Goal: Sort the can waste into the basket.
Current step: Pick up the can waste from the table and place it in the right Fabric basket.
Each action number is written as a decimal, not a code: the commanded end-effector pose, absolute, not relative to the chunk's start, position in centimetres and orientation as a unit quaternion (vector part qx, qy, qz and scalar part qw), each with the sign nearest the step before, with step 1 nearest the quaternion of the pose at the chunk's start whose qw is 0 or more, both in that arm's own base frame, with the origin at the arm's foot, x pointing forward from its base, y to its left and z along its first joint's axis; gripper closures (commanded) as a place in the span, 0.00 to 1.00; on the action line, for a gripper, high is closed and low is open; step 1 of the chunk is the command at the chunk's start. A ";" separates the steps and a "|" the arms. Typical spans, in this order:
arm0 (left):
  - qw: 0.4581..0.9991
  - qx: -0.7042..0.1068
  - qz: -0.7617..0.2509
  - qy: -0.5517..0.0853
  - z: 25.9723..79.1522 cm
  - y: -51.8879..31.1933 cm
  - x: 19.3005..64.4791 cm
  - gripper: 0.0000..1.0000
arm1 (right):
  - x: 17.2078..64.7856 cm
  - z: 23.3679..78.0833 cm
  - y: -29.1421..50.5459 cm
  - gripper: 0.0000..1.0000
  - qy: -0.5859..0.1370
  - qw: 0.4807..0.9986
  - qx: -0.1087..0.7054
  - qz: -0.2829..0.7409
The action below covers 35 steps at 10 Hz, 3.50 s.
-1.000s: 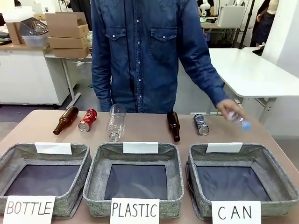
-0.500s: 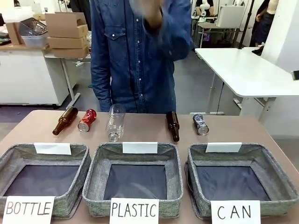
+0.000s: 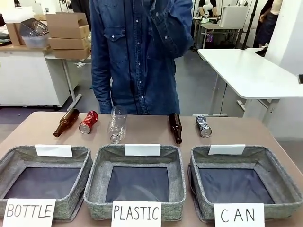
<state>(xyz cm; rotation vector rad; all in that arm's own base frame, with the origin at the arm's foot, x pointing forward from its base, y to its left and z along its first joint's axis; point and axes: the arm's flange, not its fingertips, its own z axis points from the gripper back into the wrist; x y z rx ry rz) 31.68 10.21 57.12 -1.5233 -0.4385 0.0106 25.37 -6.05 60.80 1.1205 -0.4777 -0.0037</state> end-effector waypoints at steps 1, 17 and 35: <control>0.702 -0.684 -0.008 -0.201 57.2 10.3 31.6 0.00 | 29.4 63.2 -5.1 0.00 -0.168 0.872 0.457 -0.056; 0.702 -0.684 -0.008 -0.201 57.2 10.3 31.6 0.00 | 62.1 45.7 9.1 0.00 0.062 0.972 0.164 -0.158; 0.702 -0.684 -0.008 -0.201 57.2 10.3 31.6 0.00 | 61.1 31.1 13.8 0.00 0.125 0.983 0.014 -0.137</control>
